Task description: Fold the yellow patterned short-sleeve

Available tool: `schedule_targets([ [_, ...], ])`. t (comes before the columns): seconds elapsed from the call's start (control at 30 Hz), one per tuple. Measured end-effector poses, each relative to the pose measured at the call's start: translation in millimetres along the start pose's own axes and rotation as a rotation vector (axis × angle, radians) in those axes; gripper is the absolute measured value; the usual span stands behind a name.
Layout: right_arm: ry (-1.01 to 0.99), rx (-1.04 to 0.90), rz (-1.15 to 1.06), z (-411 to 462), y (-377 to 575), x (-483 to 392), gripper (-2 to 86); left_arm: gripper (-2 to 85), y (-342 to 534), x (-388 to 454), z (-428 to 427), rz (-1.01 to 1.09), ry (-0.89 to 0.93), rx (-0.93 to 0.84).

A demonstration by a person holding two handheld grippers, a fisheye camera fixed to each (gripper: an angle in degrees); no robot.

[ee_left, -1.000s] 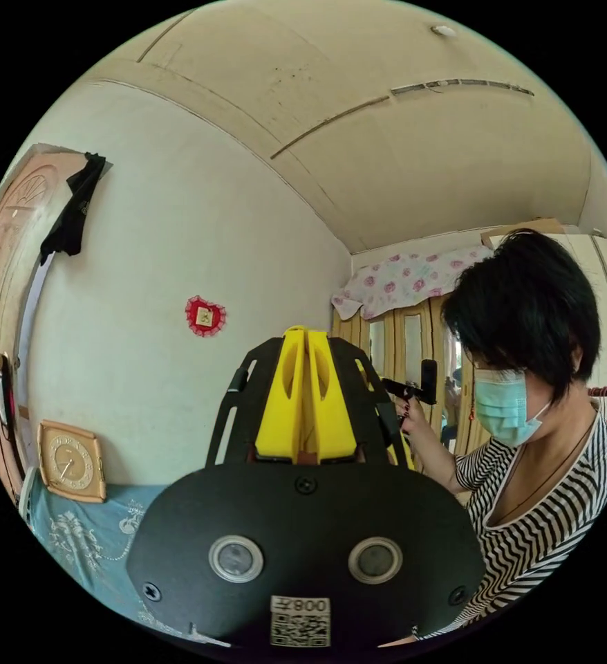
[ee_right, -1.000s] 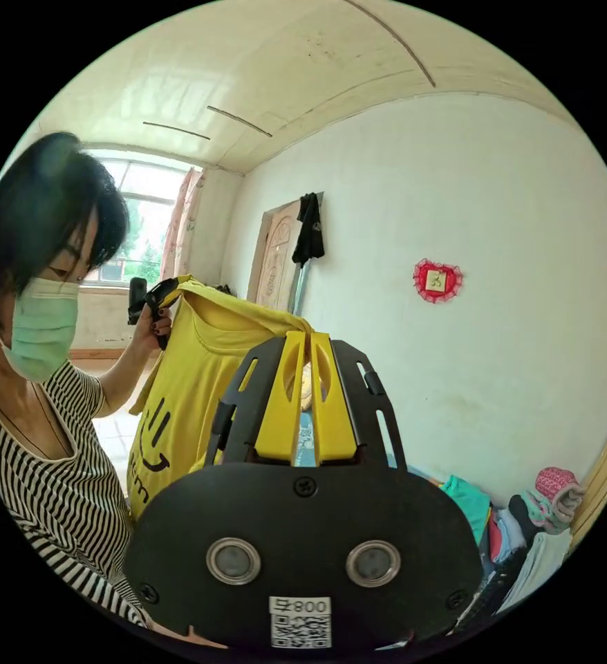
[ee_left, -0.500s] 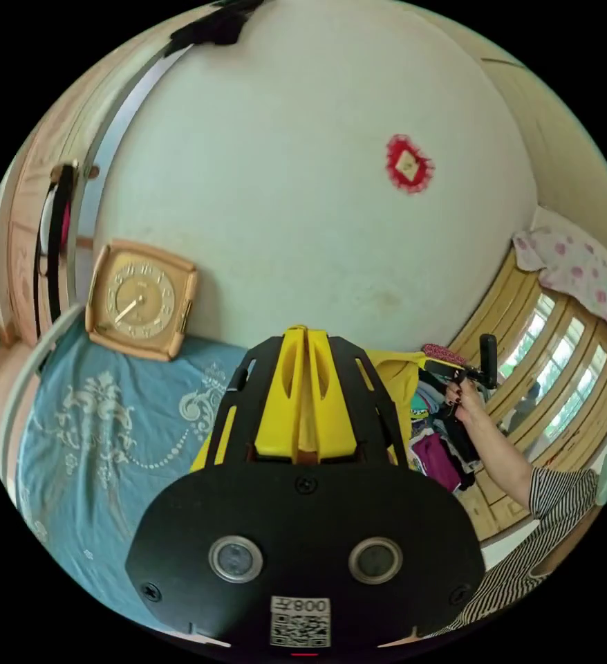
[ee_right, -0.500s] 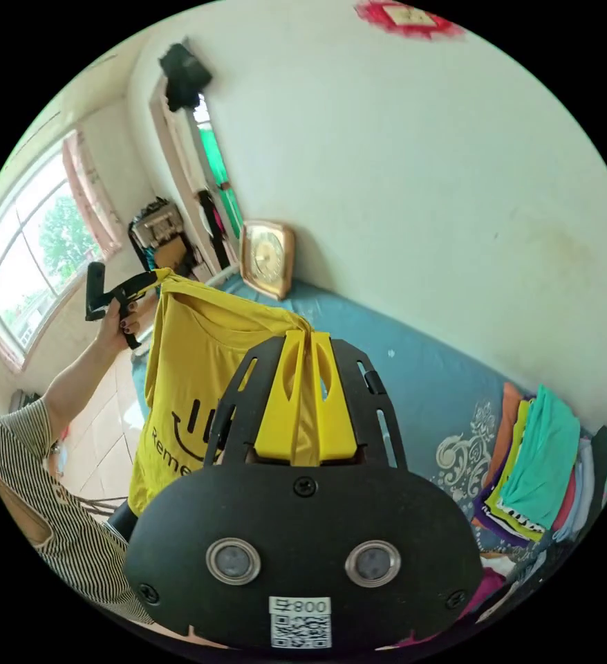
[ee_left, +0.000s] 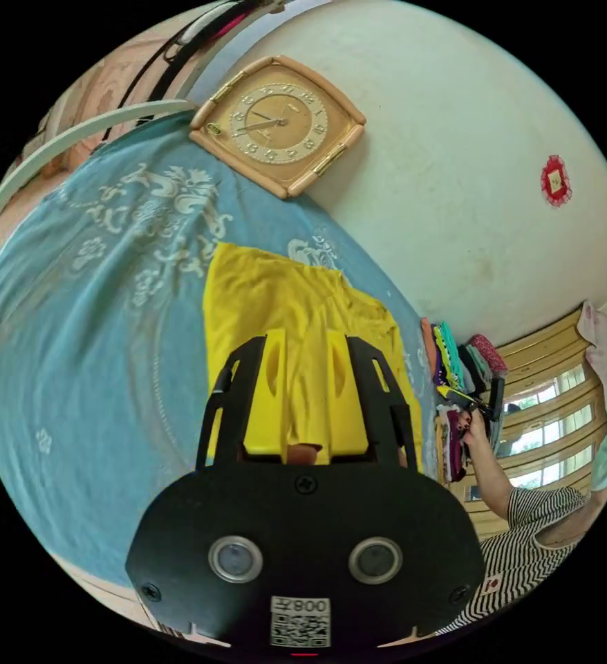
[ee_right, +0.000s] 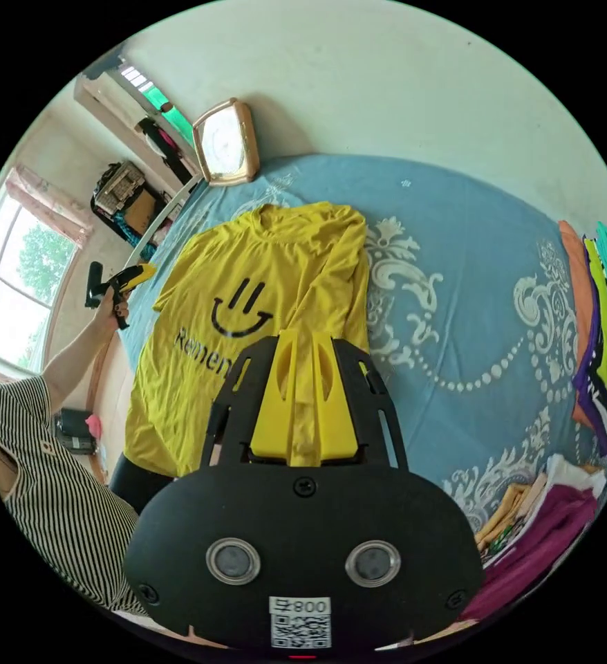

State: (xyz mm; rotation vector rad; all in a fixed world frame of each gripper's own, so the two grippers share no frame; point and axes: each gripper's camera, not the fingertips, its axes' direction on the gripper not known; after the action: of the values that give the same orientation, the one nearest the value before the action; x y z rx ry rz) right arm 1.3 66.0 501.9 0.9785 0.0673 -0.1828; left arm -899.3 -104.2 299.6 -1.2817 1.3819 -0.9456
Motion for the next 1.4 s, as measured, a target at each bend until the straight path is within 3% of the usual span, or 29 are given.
schedule_targets([
  [0.17,0.128,-0.057,0.073,40,-3,-11,6.4,10.5,28,-43,-4,-0.088,-0.154,0.008],
  [0.37,0.157,-0.093,0.168,82,-44,1,5.8,11.3,18,-62,44,-0.122,-0.144,-0.052],
  [0.63,0.175,-0.169,0.143,114,-87,5,0.7,3.1,1,-61,103,-0.113,-0.200,-0.138],
  [0.8,0.191,-0.115,0.063,76,-119,8,0.1,1.7,-19,-45,92,-0.029,-0.160,-0.039],
  [0.93,0.417,-0.041,0.030,7,-164,33,0.0,1.6,-41,-34,72,0.045,-0.211,0.016],
  [1.13,0.583,-0.134,0.265,-25,-220,126,-0.4,2.1,-48,-39,97,0.040,-0.327,-0.048],
  [1.23,0.507,-0.144,0.436,-8,-211,163,-0.4,2.8,-37,-52,111,-0.032,-0.304,-0.041],
  [1.4,0.300,-0.101,0.302,41,-193,150,-0.4,3.8,-25,-67,123,-0.109,-0.208,-0.010],
])
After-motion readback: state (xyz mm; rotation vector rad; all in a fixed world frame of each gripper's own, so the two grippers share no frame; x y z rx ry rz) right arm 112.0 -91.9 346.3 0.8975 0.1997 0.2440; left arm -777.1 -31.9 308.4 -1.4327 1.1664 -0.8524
